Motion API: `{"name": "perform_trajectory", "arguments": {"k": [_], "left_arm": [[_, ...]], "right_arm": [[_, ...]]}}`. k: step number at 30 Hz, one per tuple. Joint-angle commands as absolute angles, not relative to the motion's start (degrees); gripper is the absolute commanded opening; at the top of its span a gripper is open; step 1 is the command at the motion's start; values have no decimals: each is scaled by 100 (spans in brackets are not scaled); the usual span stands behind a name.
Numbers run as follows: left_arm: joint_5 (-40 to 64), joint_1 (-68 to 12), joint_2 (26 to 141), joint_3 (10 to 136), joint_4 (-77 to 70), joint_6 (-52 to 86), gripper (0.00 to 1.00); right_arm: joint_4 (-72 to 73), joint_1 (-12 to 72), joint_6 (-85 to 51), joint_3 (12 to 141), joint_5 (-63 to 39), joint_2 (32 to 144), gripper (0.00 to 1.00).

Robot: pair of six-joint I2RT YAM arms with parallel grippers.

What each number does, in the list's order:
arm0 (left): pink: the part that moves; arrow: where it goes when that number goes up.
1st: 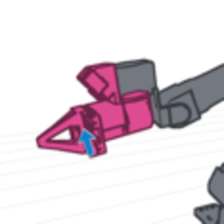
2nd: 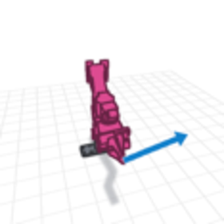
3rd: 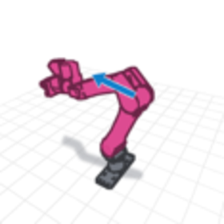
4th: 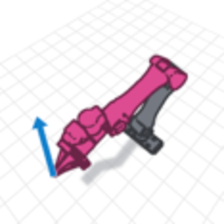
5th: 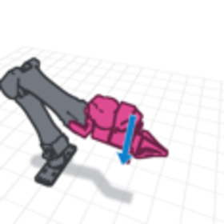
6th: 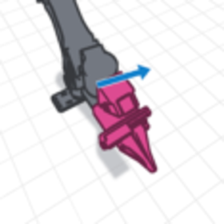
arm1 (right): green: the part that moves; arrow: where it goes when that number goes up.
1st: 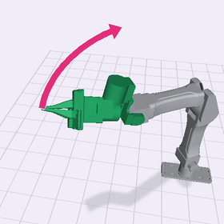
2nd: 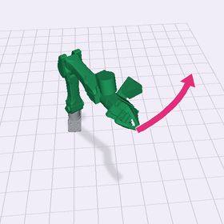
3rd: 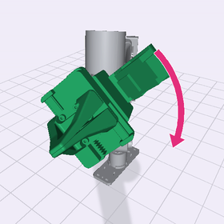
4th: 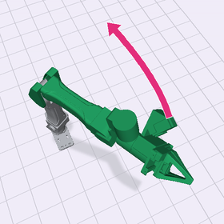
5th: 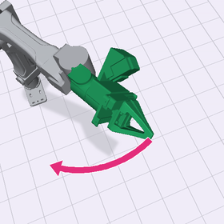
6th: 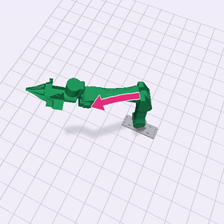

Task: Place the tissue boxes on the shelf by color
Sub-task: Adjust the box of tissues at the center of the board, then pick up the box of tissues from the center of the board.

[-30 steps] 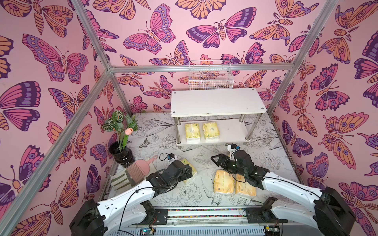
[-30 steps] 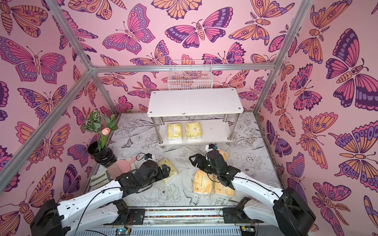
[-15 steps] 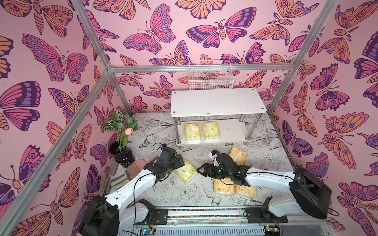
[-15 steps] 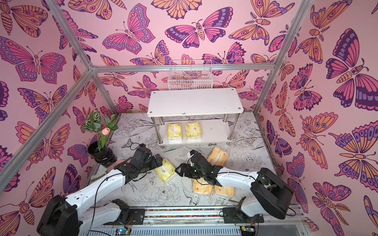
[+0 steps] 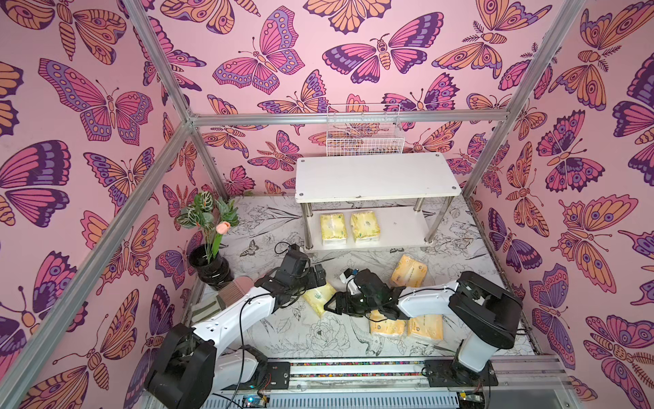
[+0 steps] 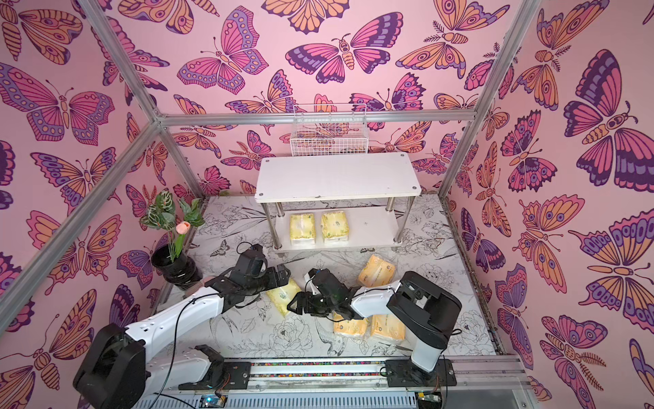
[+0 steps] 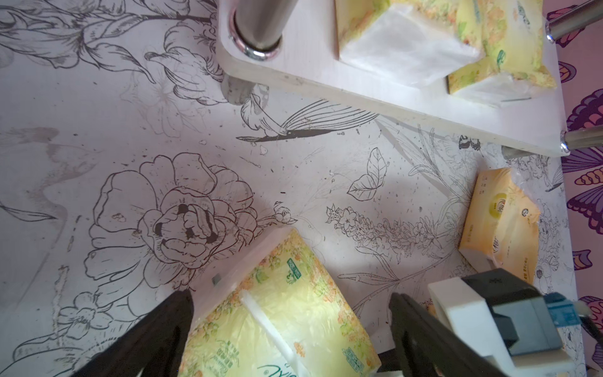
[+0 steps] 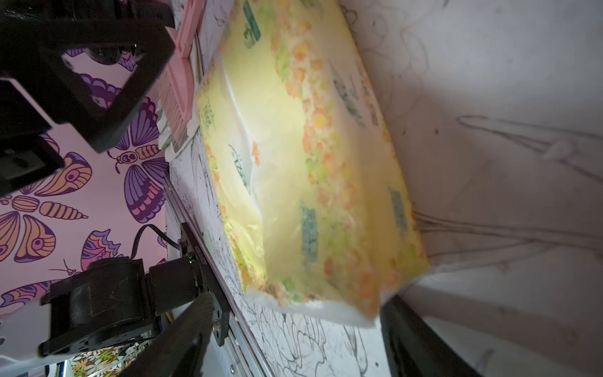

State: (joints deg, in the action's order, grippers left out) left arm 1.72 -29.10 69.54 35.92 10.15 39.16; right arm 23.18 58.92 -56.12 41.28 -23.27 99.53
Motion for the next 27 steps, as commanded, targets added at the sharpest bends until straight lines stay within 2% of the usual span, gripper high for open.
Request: {"name": "perform_trajectory", "arguments": {"k": [1, 16, 22, 27], "left_arm": [[298, -2865, 7037, 3420, 879, 3847, 100], [517, -2865, 6909, 3251, 700, 4054, 100], [-56, -2704, 6514, 3394, 1070, 3962, 100], [206, -2215, 6778, 3511, 1129, 3790, 100]], "right_arm": [[2497, 5889, -5693, 4358, -2307, 10076, 83], [2382, 5041, -5802, 4650, -2048, 10113, 82], [2283, 5083, -5901, 4248, -1961, 9718, 82], [2320, 5264, -6183, 3808, -1665, 9338, 82]]}}
